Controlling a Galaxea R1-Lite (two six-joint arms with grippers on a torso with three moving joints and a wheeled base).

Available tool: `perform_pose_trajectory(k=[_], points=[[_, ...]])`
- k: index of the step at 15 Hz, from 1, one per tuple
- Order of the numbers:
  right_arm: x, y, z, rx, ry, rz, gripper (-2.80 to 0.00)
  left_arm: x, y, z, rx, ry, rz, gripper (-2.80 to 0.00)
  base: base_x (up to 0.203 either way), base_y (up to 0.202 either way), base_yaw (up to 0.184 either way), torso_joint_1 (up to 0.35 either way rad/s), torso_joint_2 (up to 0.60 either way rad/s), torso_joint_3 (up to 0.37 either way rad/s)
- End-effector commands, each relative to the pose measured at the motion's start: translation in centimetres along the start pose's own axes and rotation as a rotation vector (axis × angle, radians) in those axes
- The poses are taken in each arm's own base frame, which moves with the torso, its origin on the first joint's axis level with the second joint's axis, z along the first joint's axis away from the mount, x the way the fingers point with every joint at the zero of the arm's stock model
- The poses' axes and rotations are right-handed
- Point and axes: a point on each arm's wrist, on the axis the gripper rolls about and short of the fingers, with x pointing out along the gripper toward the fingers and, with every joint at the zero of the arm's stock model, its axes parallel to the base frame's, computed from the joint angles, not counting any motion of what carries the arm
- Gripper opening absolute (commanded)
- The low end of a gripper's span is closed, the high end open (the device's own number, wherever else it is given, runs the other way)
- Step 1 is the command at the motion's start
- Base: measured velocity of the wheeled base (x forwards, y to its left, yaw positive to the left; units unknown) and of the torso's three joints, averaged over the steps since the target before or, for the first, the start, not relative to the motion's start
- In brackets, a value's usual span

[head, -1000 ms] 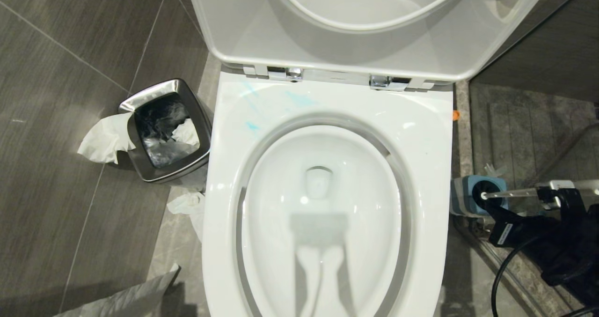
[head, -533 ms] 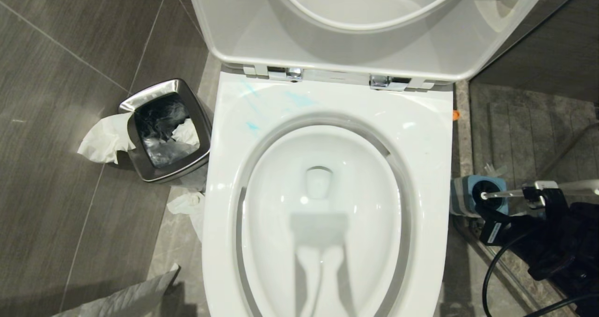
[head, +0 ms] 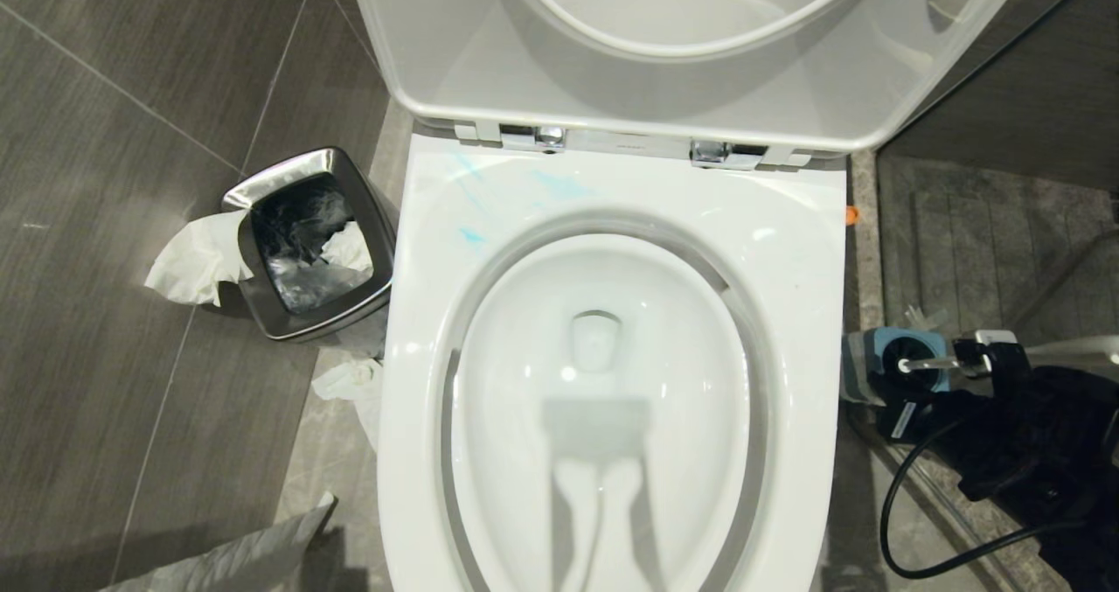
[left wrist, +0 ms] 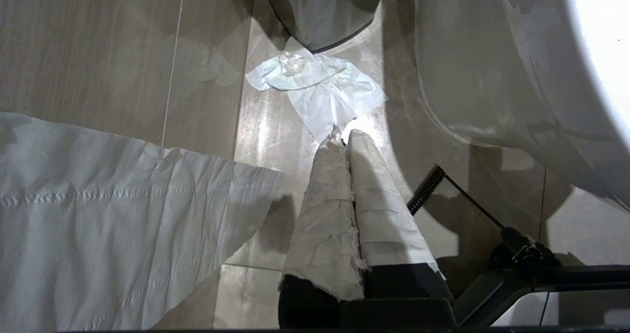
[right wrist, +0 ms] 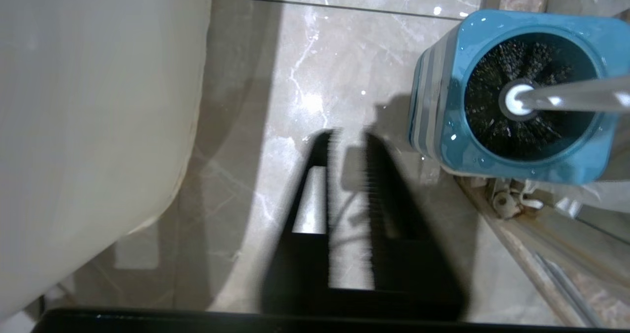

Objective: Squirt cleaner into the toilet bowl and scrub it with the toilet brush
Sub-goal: Pour in the cleaning agent

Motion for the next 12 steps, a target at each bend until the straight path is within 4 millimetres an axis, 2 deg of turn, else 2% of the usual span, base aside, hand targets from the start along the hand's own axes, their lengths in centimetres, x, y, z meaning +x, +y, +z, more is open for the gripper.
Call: perform_pose_trajectory(k=[1, 9, 12], points=[[0.9, -0.1, -0.4, 0.001, 0.002, 0.001, 0.00, 0.0, 0.0, 0.0, 0.000, 0.002, 0.000, -2.80, 0.000, 0.000, 0.000, 0.000, 0.00, 0.000], [4.4, 0.1, 1.4, -0.024, -0.102, 0.102, 0.00, 0.0, 0.0, 0.0, 0.000, 0.002, 0.000, -2.80, 0.000, 0.000, 0.000, 0.000, 0.00, 0.000], [5.7, 0.0, 1.1, -0.064, -0.107, 0.118, 0.00, 0.0, 0.0, 0.0, 0.000, 0.002, 0.000, -2.80, 0.000, 0.000, 0.000, 0.000, 0.00, 0.000]])
